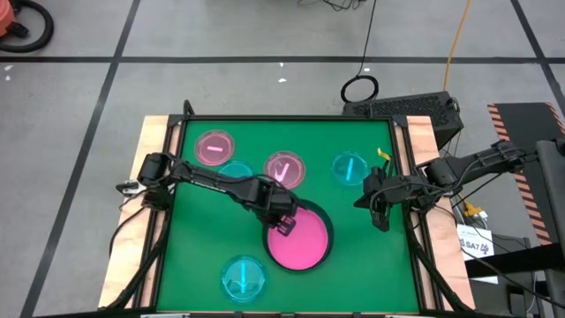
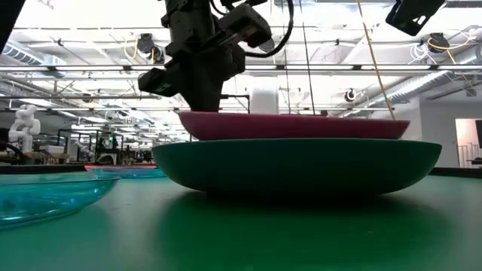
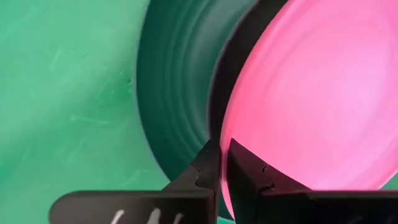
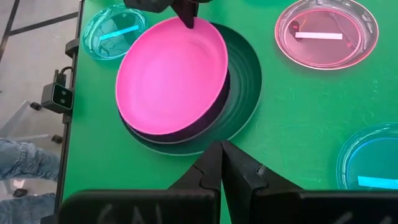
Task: Stack plastic plates
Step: Stack the pink plate on top of the black plate
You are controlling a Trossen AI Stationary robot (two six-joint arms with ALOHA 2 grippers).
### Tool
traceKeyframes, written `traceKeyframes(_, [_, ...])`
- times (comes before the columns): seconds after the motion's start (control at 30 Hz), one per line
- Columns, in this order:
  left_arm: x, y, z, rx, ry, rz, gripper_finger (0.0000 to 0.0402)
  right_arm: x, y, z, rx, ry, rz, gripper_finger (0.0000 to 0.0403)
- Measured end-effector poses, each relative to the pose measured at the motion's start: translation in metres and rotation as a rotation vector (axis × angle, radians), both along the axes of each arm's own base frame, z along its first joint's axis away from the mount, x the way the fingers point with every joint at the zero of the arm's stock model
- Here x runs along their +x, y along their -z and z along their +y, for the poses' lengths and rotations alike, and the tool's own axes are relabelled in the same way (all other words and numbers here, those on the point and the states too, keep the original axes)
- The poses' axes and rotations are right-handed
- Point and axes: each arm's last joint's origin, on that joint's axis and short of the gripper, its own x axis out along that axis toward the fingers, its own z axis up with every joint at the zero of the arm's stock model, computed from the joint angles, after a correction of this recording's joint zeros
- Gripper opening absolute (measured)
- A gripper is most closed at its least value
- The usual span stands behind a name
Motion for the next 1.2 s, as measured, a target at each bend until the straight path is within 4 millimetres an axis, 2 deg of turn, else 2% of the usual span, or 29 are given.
traceKeyframes(0.17, [0.005,0.016,0.002,0.02,0.04,0.027,0.0023,0.0,0.0,0.0,0.002,0.002,-0.001,0.0002])
traceKeyframes(0.37, [0.01,0.024,0.007,0.001,0.056,0.024,0.0023,0.001,0.0,0.0,0.004,0.003,-0.006,0.0002])
traceKeyframes(0.67, [0.01,0.023,0.02,-0.002,0.044,0.033,0.0023,0.001,-0.001,0.0,0.01,0.008,-0.007,0.0002])
traceKeyframes(1.0, [0.01,0.024,0.022,0.022,0.016,0.037,0.0024,0.001,-0.001,0.0,0.015,0.014,-0.006,0.0002])
traceKeyframes(1.1, [0.01,0.024,0.022,0.026,-0.009,0.042,0.0037,0.001,-0.001,0.0,0.015,0.014,-0.006,0.0002])
traceKeyframes(1.2, [0.01,0.024,0.022,0.03,-0.019,0.045,0.0071,0.001,0.0,0.0,0.015,0.014,-0.006,0.0002])
